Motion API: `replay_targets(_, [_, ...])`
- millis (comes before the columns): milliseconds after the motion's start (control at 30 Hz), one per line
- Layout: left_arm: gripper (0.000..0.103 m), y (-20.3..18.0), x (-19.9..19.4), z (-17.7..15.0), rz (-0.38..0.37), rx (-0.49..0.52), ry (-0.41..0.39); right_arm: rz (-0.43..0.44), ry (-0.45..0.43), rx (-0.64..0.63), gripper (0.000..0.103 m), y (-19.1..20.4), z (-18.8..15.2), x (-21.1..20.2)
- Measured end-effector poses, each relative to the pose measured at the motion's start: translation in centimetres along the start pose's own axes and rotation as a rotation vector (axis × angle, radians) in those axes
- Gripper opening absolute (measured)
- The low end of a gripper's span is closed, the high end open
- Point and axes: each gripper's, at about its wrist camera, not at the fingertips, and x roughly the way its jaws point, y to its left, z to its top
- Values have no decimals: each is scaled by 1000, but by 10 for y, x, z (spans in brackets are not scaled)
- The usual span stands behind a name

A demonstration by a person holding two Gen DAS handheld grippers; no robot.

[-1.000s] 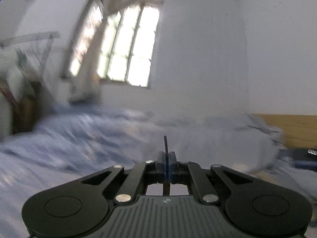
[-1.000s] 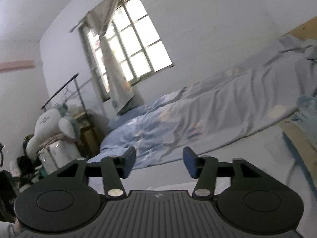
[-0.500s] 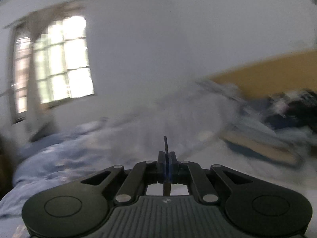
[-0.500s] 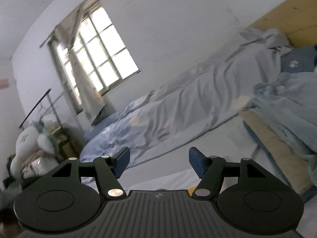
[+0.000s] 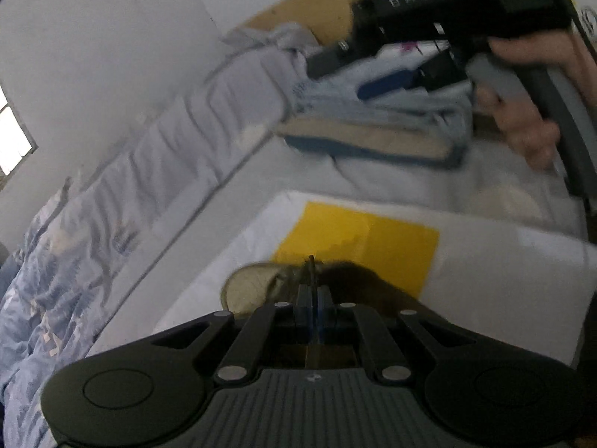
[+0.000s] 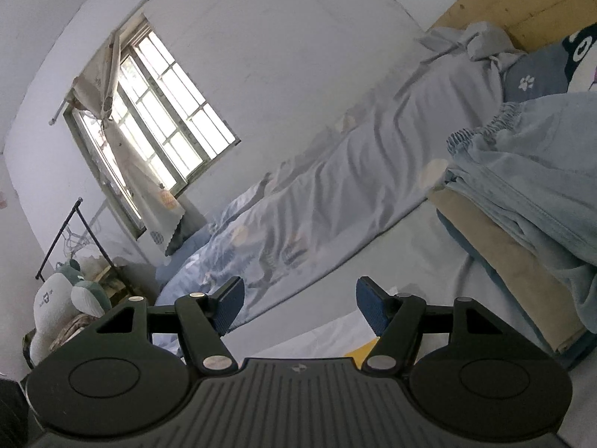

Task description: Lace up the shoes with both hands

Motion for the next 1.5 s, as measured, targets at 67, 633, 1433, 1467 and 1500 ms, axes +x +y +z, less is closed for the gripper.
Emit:
replay_targets(67, [0,-2,4,-1,-8,9,21,-2,5,8,69,-1,2,0])
replay_targets(633, [0,-5,26,1,-7,-5,61,18,19,14,69,-2,5,-1])
replay_targets(1433, [1,-2,32,9,-5,0,14,28,258,247,66,-24,-38,33])
replay_targets(1467, [0,-2,32,9,-4,0,14,33,284,284,59,-26,-46,36])
replay_targets(1500, [0,-2,32,9,-4,-1,13,38,308,317,53,-28,-53,39])
